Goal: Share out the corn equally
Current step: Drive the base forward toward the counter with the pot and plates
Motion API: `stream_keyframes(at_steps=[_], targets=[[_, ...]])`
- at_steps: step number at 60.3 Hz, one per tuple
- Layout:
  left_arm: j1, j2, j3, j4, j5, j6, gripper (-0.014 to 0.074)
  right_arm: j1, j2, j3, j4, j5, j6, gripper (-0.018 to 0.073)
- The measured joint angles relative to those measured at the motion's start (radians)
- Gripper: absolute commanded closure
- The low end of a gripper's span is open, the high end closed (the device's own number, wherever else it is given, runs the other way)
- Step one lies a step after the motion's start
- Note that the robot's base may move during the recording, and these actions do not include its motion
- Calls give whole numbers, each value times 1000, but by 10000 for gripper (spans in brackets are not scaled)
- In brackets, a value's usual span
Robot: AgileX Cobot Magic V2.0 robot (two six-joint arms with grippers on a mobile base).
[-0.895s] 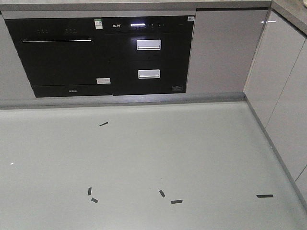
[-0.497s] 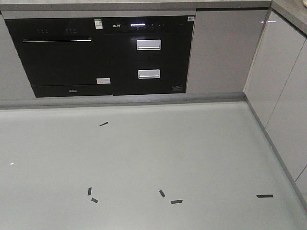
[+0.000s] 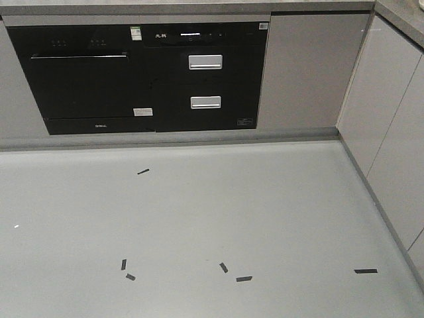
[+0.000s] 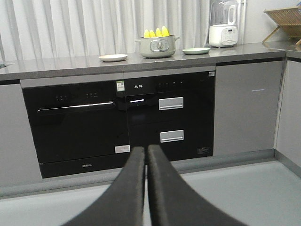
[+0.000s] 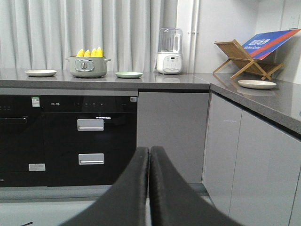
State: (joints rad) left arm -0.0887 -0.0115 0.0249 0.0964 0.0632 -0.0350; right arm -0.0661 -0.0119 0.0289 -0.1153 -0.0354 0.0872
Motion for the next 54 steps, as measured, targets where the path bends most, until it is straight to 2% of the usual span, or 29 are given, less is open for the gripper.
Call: stream_keyframes(at_steps=[54], targets=[[0,0,0,0,0,0,603,0,0,0,0,0,0,569]])
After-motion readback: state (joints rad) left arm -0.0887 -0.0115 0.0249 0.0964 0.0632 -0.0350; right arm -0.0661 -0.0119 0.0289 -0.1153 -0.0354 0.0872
